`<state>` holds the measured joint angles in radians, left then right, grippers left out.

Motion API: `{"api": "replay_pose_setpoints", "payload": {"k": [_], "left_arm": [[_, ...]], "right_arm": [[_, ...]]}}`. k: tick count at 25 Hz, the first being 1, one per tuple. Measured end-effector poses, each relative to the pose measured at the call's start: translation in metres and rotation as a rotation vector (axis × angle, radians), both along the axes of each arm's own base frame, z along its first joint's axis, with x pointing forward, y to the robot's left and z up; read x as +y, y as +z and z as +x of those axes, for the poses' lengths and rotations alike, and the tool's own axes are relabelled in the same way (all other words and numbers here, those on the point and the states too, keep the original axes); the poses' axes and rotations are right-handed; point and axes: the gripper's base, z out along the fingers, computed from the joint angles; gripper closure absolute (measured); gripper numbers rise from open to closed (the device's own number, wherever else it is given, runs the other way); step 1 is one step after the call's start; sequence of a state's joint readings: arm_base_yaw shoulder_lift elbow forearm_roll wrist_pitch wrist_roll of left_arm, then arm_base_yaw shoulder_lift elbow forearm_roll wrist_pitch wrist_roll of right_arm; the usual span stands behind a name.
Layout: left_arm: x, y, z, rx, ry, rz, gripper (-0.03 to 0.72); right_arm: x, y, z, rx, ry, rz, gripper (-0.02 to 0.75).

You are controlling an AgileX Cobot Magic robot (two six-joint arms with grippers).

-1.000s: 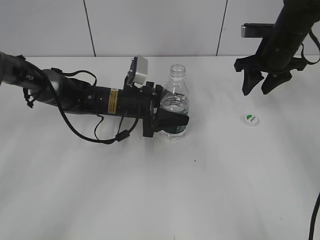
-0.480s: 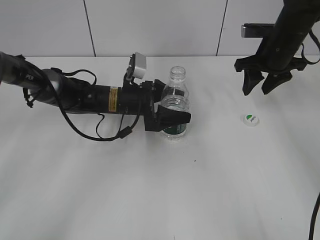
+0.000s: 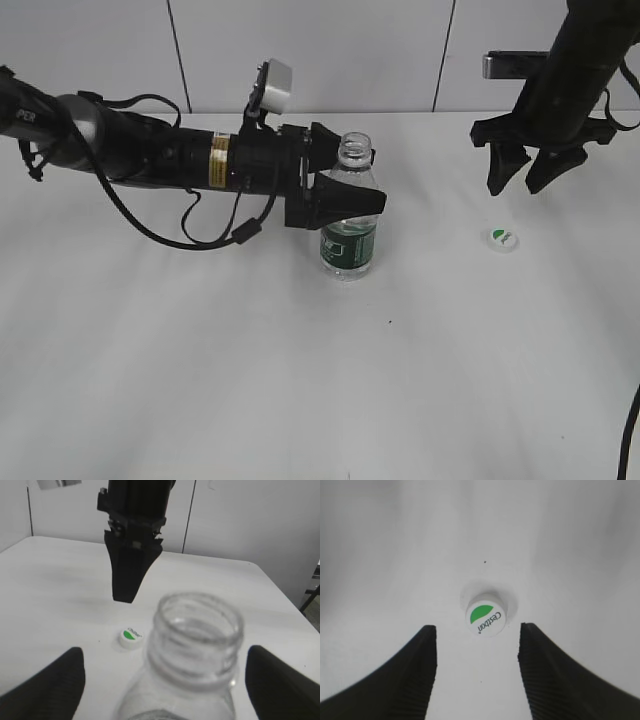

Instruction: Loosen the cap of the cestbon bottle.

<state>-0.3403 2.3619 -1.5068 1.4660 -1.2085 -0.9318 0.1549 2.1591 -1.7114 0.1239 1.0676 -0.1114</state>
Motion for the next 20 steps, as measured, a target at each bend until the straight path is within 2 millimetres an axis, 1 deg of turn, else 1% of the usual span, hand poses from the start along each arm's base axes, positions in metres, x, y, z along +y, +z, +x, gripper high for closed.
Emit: {"api": "replay_pose_setpoints", "payload": {"k": [5,7,10,15,17,20], "left_arm": [[0.000,0.023,-0.001,-0.019,0.003,-0.014,0.101],[0.000,0.033,-0.001,-0.026,0.003,-0.020,0.101],[0.001,0.049,-0.003,-0.039,0.005,-0.031,0.101],[0.002,0.072,-0.006,-0.047,0.010,-0.049,0.101],[0.004,0.086,-0.007,-0.073,0.014,-0.059,0.104],[0.012,0.109,-0.008,-0.123,0.034,-0.070,0.131]], "right_arm": [[0.000,0.001,-0.004,0.042,0.004,-0.004,0.336],[0.000,0.005,-0.004,0.060,0.008,-0.006,0.336],[0.000,0.014,-0.003,0.070,0.013,-0.005,0.336],[0.002,0.035,0.006,0.006,0.005,0.006,0.336],[0.002,0.043,0.010,-0.024,0.003,0.011,0.336],[0.003,0.055,0.015,-0.066,0.000,0.017,0.336]]}}
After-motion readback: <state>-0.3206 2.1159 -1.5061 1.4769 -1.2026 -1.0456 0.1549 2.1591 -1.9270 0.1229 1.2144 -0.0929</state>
